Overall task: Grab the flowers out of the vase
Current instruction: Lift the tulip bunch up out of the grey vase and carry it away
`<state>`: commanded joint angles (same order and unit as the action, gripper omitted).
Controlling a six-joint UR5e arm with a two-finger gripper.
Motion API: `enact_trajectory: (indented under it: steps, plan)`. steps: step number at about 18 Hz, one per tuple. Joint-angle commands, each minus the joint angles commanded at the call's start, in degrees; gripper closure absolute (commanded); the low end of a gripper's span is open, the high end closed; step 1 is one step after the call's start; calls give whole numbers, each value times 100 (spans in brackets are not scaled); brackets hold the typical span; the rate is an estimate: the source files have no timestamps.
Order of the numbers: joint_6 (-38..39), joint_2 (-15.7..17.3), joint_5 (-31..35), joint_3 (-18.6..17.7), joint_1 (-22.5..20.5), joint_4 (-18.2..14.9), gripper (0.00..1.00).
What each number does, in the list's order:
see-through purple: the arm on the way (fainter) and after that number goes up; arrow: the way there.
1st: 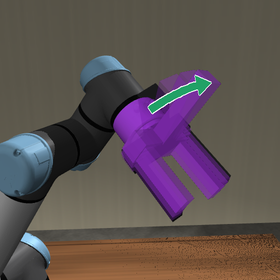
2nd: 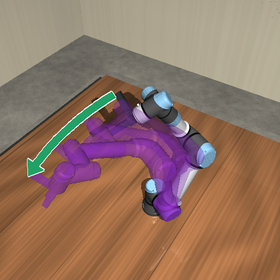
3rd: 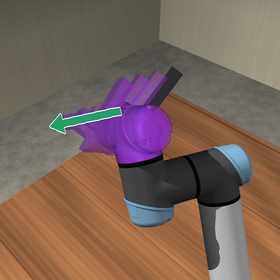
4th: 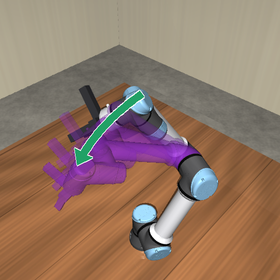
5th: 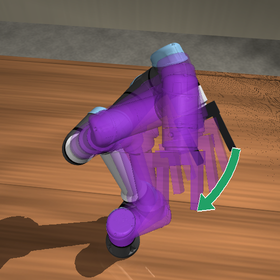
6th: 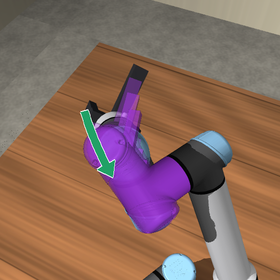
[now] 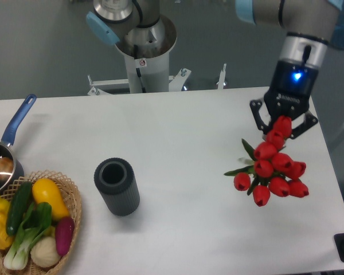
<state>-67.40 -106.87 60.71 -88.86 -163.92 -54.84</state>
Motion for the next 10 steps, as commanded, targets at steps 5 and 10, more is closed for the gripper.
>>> enact_trajectory:
  steps: [5, 10]
  plan:
    - [-491, -132, 1265, 18, 70, -44, 92]
    - [-686, -264, 2479, 341, 342, -455, 94]
